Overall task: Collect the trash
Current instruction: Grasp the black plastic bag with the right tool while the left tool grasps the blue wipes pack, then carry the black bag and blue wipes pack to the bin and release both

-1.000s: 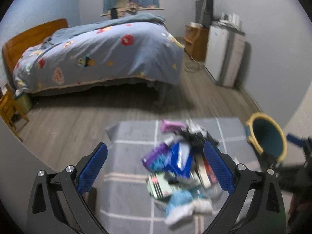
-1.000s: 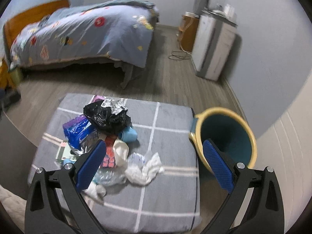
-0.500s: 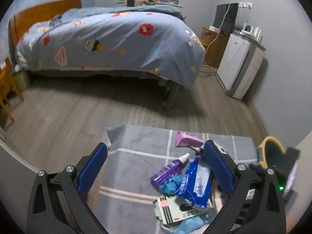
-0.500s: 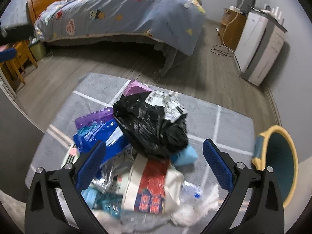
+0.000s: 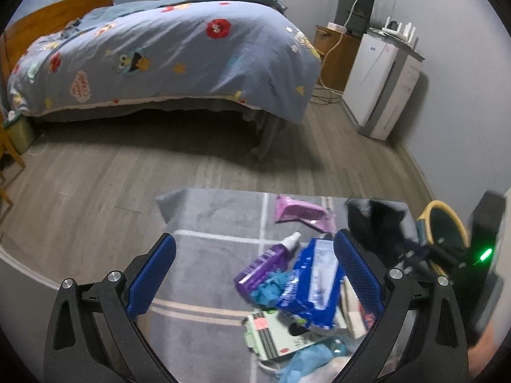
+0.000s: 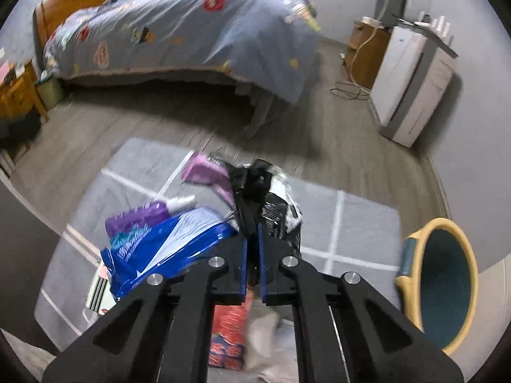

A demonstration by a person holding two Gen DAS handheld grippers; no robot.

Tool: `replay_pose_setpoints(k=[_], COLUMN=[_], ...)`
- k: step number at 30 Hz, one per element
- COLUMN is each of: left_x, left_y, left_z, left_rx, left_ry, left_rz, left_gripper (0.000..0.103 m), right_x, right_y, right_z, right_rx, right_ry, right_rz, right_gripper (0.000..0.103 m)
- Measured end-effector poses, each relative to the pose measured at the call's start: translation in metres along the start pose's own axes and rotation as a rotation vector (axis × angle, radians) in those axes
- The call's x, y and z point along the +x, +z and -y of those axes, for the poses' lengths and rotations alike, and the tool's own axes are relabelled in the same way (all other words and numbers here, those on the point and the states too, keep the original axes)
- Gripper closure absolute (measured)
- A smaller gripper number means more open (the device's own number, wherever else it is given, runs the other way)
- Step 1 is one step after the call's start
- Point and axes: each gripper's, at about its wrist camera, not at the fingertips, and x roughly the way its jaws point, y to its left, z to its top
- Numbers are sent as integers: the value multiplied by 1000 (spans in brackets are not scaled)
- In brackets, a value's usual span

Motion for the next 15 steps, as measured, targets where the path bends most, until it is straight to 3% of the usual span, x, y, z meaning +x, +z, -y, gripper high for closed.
replay_pose_setpoints(k=[9, 15], left_x=[32, 58], left_y=[-26, -46], left_z=[48, 84], left_rx=[142, 242], left_ry=[-51, -71], left_rz=[-111, -180], left_gripper=[7, 9], right_x=[-88, -107], right_y=[8, -3], right_z=[62, 101], right_rx=[90, 254], right_ry=[19, 84], right_rz=[32, 58], right_gripper=[98, 98])
